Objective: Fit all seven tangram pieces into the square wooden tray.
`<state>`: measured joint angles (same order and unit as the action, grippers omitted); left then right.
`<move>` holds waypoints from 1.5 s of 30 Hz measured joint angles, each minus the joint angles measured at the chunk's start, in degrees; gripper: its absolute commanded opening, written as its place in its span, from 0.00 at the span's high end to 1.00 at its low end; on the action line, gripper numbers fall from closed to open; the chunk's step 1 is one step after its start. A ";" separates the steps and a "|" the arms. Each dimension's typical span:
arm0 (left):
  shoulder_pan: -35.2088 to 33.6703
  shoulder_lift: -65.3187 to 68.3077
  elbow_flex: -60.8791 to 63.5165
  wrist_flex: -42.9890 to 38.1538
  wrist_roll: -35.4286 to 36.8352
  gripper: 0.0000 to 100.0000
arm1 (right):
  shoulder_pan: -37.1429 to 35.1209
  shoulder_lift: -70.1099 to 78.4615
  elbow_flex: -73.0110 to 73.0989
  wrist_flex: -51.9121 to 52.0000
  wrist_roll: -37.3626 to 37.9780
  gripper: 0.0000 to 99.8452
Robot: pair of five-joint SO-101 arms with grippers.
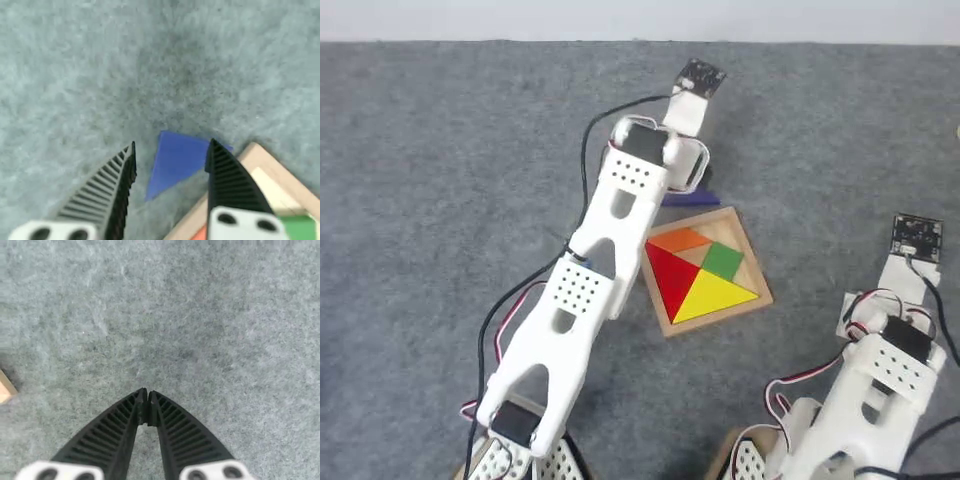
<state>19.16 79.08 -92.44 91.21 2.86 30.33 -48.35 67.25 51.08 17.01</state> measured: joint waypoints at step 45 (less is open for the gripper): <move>-0.18 5.19 -1.58 -9.85 7.91 0.81 | -0.18 0.00 0.70 0.00 0.00 0.99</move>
<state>18.99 84.26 -94.02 81.36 10.77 30.15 -48.35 67.96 51.08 17.01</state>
